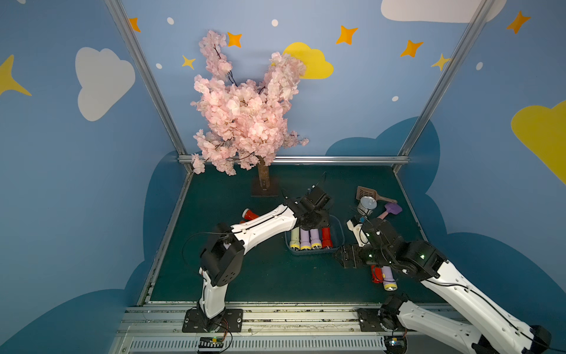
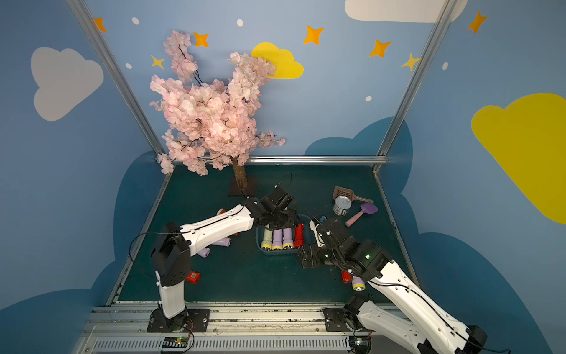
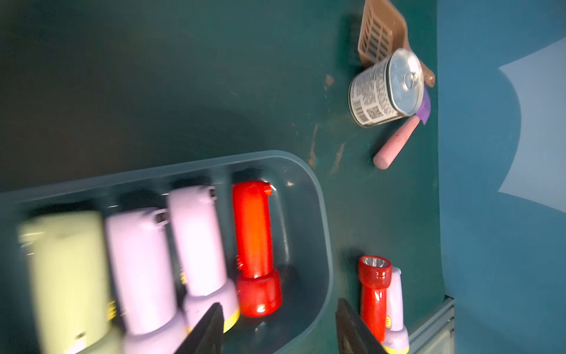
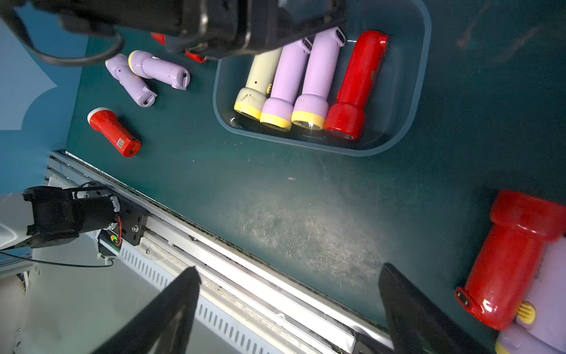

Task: Put the flashlights into the storage boxes
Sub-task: Place the flashlight at the storage box, then pick up the flashlight from the center of the board.

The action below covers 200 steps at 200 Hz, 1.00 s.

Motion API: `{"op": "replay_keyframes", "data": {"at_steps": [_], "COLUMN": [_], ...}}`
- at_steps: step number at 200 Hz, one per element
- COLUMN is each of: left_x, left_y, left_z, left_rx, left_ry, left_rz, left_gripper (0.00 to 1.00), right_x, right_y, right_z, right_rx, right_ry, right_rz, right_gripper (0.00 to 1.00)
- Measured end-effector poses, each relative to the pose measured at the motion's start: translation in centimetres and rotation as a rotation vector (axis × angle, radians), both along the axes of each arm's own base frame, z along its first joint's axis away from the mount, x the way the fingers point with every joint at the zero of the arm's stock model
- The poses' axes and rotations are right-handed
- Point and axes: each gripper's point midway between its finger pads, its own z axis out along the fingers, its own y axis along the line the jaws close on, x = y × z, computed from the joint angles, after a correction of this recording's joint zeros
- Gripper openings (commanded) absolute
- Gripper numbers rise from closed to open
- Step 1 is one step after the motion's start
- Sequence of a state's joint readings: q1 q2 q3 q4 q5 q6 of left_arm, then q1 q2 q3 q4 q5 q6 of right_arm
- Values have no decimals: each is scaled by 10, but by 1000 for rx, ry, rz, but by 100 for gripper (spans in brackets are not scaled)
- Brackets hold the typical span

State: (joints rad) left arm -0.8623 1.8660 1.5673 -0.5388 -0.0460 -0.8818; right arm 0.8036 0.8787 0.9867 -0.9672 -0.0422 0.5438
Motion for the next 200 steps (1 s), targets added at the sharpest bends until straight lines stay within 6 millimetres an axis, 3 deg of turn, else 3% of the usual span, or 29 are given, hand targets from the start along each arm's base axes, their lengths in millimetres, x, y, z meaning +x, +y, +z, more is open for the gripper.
{"op": "replay_keyframes", "data": {"at_steps": [51,103,159,200], "left_x": [-41,-99,-136,-156], "left_y": [98,215,286,329], "left_z": [12,-21,-39,-74], "left_rx": [91,174,252,362], "left_ry": [-70,-38,29,156], "left_rz": [146,394,630,806], "left_gripper": [65,65,64,65], "right_x": [6,12,15,19], "right_y": [27,58,80,87], "right_z": [-12,-21,-22,-18], "right_rx": [-18,-5,33,60], "right_ry": [28,45,42,16], "right_rz": [61,129,178,196], "right_gripper": [92,91,91,91]}}
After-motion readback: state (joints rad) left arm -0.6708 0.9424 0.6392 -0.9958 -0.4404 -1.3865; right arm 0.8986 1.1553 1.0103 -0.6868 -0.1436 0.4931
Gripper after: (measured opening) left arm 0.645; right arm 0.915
